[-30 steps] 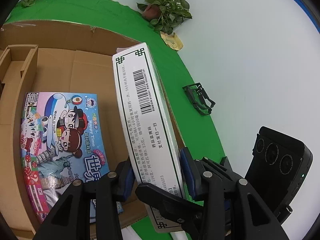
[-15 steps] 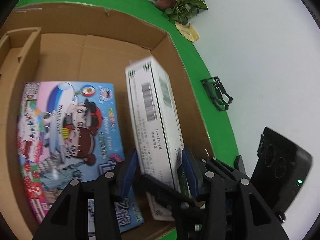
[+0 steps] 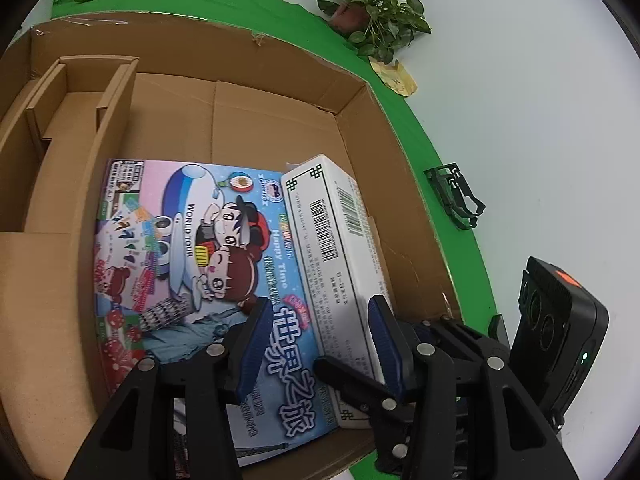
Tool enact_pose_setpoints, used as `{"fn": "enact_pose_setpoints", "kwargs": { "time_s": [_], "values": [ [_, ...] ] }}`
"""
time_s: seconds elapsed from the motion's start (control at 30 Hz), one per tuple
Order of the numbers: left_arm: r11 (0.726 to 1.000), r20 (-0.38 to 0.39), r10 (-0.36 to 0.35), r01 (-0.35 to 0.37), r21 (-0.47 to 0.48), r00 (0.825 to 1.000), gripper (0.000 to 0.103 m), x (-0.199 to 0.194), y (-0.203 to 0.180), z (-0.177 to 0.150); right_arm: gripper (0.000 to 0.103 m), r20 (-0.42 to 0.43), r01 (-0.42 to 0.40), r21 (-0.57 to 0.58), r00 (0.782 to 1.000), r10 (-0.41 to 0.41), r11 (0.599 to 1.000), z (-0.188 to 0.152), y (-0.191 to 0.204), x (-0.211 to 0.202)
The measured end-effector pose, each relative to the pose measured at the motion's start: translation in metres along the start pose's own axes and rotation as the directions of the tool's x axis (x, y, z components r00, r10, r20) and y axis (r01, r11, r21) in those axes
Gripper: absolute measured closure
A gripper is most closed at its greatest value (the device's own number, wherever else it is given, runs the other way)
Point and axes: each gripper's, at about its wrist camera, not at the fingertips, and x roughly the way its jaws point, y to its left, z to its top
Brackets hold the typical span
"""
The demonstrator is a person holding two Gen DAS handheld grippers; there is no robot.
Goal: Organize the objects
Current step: 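Lower the medicine box beside the game box and open the left tool, then move the right tool to the white hair dryer handle and close on it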
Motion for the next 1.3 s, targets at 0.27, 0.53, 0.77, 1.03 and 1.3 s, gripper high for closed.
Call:
{"fn": "enact_pose_setpoints", "kwargs": {
  "time_s": [0.27, 0.53, 0.77, 1.03, 1.3],
  "values": [
    [1.0, 0.009, 0.016, -0.016, 0.013, 1.0, 0.055, -0.004, 0.008, -0.007, 0.035, 0.029, 0.028, 0.012, 0.999, -0.028, 1.0, 0.008, -0.006, -0.003],
    [0.999, 0.02, 0.031, -0.032, 0.043, 0.999, 0.055, -0.008, 0.006, -0.011, 0.032, 0.013, 0.034, -0.021, 0.999, -0.034, 0.999, 0.006, 0.002, 0.001],
    [0.995, 0.045, 0.05, -0.053, 0.079, 0.998, 0.055, -0.018, 0.001, -0.018, 0.031, -0.009, 0.048, -0.042, 0.999, -0.048, 0.998, 0.001, 0.008, 0.002],
    [0.982, 0.111, 0.12, -0.135, 0.133, 0.987, 0.055, -0.04, -0.013, -0.031, 0.027, -0.017, 0.05, -0.06, 0.999, -0.051, 0.997, -0.005, 0.011, -0.005],
    [0.868, 0.525, 0.333, -0.472, 0.153, 0.783, 0.0, -0.111, -0.052, -0.078, 0.001, 0.226, 0.213, -0.105, 0.956, -0.185, 0.971, -0.033, 0.035, -0.06]
  ]
}}
